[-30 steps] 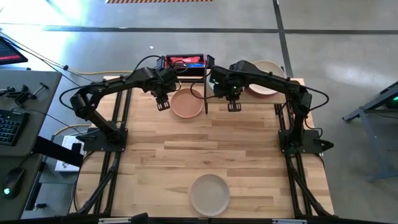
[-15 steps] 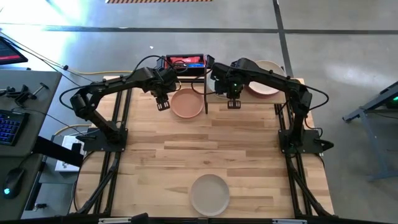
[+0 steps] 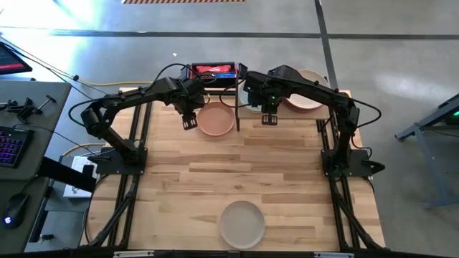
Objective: Place and stack plates onto a shelf
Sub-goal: Stack the brown plate on top of the blue plate on the shelf
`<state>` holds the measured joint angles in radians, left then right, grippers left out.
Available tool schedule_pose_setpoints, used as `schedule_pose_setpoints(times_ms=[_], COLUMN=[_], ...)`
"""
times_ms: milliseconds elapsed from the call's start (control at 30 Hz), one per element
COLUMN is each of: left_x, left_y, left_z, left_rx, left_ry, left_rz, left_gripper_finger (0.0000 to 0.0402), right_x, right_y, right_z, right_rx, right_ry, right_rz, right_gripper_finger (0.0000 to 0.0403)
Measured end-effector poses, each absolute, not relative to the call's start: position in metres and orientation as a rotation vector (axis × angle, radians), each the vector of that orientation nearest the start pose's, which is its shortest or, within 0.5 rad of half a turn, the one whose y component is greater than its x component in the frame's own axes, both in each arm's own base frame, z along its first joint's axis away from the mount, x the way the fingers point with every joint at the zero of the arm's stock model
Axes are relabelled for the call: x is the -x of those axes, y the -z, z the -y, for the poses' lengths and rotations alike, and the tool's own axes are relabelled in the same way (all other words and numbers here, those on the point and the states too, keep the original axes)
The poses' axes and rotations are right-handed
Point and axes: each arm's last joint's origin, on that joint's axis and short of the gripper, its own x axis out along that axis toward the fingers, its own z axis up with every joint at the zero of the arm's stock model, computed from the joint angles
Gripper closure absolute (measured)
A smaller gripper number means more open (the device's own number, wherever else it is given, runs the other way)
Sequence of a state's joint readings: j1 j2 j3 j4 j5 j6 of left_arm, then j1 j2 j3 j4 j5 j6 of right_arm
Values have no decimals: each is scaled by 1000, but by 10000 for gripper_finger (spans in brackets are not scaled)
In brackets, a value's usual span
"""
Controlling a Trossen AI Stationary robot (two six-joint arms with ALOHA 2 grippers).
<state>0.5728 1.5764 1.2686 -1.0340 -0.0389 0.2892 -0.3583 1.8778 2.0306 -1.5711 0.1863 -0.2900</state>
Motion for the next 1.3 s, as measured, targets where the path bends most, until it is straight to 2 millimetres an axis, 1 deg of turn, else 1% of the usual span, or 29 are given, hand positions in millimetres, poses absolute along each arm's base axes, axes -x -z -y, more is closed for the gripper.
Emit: schedule_pose_setpoints(times_ms=[100, 300, 367, 533, 667, 767, 900, 1067, 1167, 1300], left_x=[-251, -255, -257, -257, -260, -261, -265, -269, -273, -281], left_y=[-257, -256, -251, -229, -215, -207, -202, -188, -176, -166], left_z=[-160, -159, -157, -148, -144, -139, -136, -133, -131, -130], left_rx=[116, -2, -46, -128, -196, -268, -343, -361, -364, -381], left_ry=[-296, -180, -148, -69, -33, 14, 45, 77, 111, 126], left_rz=[-1332, -1301, -1298, -1311, -1284, -1275, -1241, -1254, -1287, -1285], left_gripper_finger=[275, 275, 275, 275, 275, 275, 275, 275, 275, 275], right_x=[-325, -328, -329, -330, -331, -331, -330, -330, -330, -330], right_y=[-370, -392, -398, -409, -411, -411, -411, -411, -411, -411], right_z=[121, 105, 101, 89, 83, 83, 84, 84, 84, 84], right_rx=[78, 39, 30, 37, 49, 43, 31, 32, 30, 30], right_ry=[252, 234, 221, 213, 199, 201, 212, 214, 216, 216], right_rz=[-1411, -1303, -1276, -1226, -1215, -1215, -1214, -1214, -1214, -1214], right_gripper_finger=[329, 329, 329, 329, 329, 329, 329, 329, 329, 329])
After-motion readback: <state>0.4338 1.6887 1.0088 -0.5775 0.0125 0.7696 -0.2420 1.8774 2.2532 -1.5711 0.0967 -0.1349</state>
